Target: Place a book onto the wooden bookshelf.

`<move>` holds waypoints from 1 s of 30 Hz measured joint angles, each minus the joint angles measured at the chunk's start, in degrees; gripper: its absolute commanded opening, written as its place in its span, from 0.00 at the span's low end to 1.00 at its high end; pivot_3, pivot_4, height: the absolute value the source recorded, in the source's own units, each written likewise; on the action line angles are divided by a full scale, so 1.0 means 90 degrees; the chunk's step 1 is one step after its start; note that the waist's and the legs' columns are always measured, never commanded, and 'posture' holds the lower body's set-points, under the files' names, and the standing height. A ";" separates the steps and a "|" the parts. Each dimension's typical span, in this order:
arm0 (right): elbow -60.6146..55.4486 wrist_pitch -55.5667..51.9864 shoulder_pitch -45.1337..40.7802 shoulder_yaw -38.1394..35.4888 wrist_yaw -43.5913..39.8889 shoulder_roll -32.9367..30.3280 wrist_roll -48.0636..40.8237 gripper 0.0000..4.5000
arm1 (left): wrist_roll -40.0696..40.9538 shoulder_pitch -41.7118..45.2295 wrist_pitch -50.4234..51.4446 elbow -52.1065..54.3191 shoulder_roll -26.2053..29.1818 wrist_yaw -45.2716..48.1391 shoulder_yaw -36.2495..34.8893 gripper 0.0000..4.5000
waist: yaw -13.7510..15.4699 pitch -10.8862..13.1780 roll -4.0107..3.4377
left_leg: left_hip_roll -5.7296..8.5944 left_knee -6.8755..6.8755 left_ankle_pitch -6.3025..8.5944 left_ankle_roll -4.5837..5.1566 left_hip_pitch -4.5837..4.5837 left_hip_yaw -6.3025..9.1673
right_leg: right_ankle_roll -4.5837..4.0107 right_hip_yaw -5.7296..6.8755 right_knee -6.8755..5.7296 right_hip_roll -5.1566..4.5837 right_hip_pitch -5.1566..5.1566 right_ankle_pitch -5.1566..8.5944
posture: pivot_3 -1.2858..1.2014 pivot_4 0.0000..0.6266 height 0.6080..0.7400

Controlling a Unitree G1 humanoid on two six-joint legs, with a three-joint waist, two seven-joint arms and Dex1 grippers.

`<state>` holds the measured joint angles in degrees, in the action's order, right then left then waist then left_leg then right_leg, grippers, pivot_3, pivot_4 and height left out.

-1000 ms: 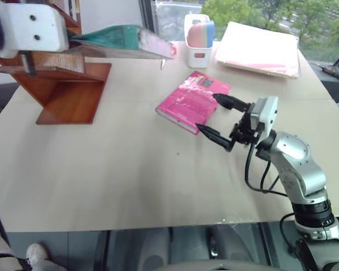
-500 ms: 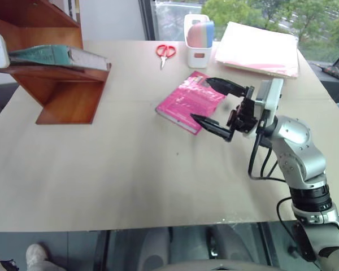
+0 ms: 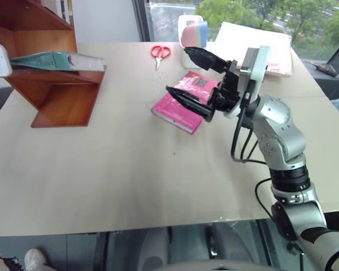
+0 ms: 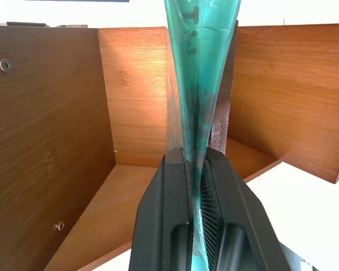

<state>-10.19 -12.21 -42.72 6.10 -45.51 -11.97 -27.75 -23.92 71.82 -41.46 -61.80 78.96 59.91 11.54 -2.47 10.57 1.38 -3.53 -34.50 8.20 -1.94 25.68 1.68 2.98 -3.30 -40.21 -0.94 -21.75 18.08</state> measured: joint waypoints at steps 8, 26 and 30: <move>0.0231 0.0009 -0.0196 -0.0006 0.0121 0.0340 0.0001 1.00 | 0.0860 -0.1060 0.0124 0.0121 0.0148 0.0273 -0.0594 0.86 | -0.0006 -0.0001 0.0002 | -0.0006 0.0002 0.0000 0.0000 0.0007 -0.0004 | -0.0001 0.0001 0.0010 0.0000 -0.0004 -0.0001 | 0.52 0.24 1.00; 0.0156 -0.0475 0.0662 -0.0302 -0.0087 -0.0823 -0.0050 1.00 | 0.7990 -0.6043 0.6975 1.0629 -0.1985 -0.2454 -0.3707 0.86 | 0.0029 -0.0016 -0.0017 | -0.0009 -0.0013 0.0000 0.0000 0.0000 0.0004 | -0.0002 0.0003 0.0006 0.0000 0.0018 -0.0005 | 0.52 0.24 1.00; -0.0328 -0.0574 0.1593 -0.0316 -0.0271 -0.1639 0.0125 1.00 | 0.7190 -0.7655 0.7095 1.0659 -0.3573 -0.3379 -0.2646 0.86 | -0.0014 -0.0028 -0.0043 | -0.0011 -0.0013 0.0001 0.0001 -0.0013 -0.0022 | -0.0003 -0.0033 -0.0010 0.0008 0.0008 -0.0004 | 0.52 0.24 1.00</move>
<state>-13.14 -17.37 -28.38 3.26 -47.95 -26.72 -26.63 40.79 2.92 22.39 34.14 46.81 29.50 -12.27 -2.59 10.32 0.99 -3.63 -34.62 8.21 -1.93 25.56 1.48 2.95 -3.60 -40.30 -0.87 -21.68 18.05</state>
